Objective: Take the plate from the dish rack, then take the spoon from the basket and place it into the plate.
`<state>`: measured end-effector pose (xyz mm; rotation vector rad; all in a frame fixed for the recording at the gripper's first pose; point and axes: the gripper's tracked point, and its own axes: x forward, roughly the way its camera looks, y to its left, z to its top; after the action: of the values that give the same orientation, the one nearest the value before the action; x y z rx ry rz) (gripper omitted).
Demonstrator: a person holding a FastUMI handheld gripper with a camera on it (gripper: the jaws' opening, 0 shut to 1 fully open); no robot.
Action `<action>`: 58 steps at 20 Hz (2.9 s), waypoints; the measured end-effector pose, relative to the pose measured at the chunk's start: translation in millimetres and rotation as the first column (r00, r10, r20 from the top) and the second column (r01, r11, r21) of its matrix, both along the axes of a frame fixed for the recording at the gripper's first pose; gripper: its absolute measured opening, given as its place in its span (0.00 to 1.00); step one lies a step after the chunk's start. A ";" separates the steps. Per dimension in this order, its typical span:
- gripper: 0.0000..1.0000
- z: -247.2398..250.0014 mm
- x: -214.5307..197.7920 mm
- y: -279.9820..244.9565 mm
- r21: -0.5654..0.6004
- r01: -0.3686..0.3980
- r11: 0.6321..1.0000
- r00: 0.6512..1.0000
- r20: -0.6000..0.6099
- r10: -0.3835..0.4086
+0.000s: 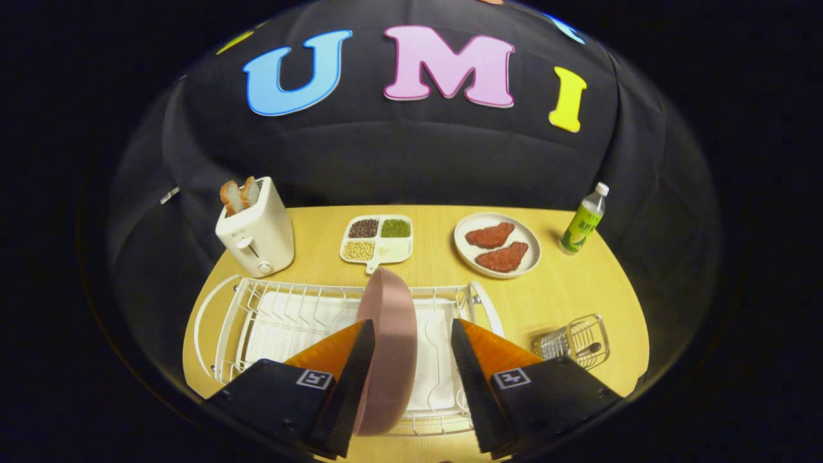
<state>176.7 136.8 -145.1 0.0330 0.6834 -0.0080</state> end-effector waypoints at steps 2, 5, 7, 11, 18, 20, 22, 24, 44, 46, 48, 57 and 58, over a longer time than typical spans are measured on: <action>0.61 -5.0 2.0 5.5 0.027 0.004 1.000 1.000 -0.030 -0.004; 0.40 -3.8 1.6 8.5 0.032 0.019 0.999 0.999 -0.051 -0.017; 0.35 -8.1 5.0 8.4 0.040 0.046 0.998 0.997 -0.059 -0.043; 0.32 5.7 11.2 12.9 0.024 0.071 0.997 0.997 -0.022 -0.071; 0.31 35.2 18.4 21.1 -0.159 -0.004 0.987 0.995 0.098 0.020; 0.32 36.1 15.3 14.0 -0.169 0.003 0.986 0.995 0.095 0.013; 0.31 46.3 17.1 4.6 -0.169 0.017 0.985 0.993 0.121 0.003; 0.28 47.6 13.9 3.0 -0.120 0.009 0.993 0.995 0.104 0.003; 0.26 33.4 -139.4 -147.0 0.275 -0.092 0.957 0.995 -0.006 0.098; 0.26 24.0 -158.4 -163.5 0.328 -0.103 0.939 0.992 -0.031 0.120; 0.26 12.1 -172.2 -179.7 0.355 -0.126 0.926 0.987 -0.046 0.151; 0.26 -93.6 -171.7 -225.2 0.340 -0.257 0.905 0.942 -0.119 0.313; 0.26 -101.6 -168.0 -228.3 0.347 -0.258 0.901 0.940 -0.127 0.318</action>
<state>8.7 -91.5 -246.6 0.2521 0.8612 0.3954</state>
